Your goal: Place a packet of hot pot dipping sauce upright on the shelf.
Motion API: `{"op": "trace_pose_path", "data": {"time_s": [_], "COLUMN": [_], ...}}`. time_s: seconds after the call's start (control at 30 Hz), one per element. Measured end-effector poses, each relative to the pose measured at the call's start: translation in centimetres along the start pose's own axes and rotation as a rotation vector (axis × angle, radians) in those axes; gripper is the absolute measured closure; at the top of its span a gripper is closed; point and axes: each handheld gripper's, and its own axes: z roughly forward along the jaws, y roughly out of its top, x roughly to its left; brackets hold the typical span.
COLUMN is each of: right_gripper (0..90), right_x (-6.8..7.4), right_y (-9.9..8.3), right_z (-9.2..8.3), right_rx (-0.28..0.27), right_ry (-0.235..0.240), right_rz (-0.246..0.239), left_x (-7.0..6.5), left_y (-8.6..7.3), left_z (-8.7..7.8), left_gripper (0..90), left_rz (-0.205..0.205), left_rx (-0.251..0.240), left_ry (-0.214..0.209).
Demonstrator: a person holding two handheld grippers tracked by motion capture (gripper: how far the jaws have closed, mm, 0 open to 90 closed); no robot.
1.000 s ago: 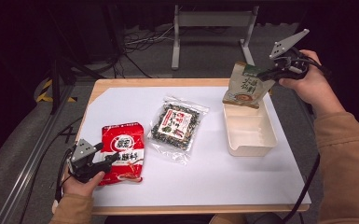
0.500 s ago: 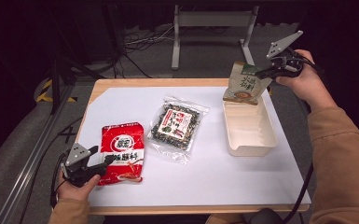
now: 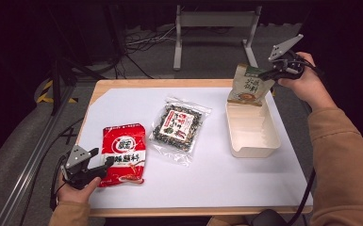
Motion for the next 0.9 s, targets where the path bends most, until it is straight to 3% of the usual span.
{"op": "trace_pose_path", "data": {"time_s": [0.4, 0.7, 0.9], "right_gripper": [89.4, 89.3, 89.3], "right_x": [0.5, 1.1, 1.4], "right_y": [0.1, 0.6, -0.1], "right_z": [0.9, 1.5, 3.0], "right_rx": [0.009, 0.026, 0.079], "right_ry": [-0.023, -0.011, 0.013], "right_rz": [-0.021, -0.049, -0.047], "left_x": [0.0, 0.0, 0.0], "left_y": [0.0, 0.0, 0.0], "left_z": [0.1, 0.1, 0.1], "left_gripper": [32.1, 32.1, 32.1], "left_rz": [0.0, 0.001, 0.001], "left_rx": [-0.002, -0.002, -0.002], "left_ry": [-0.001, -0.002, -0.001]}}
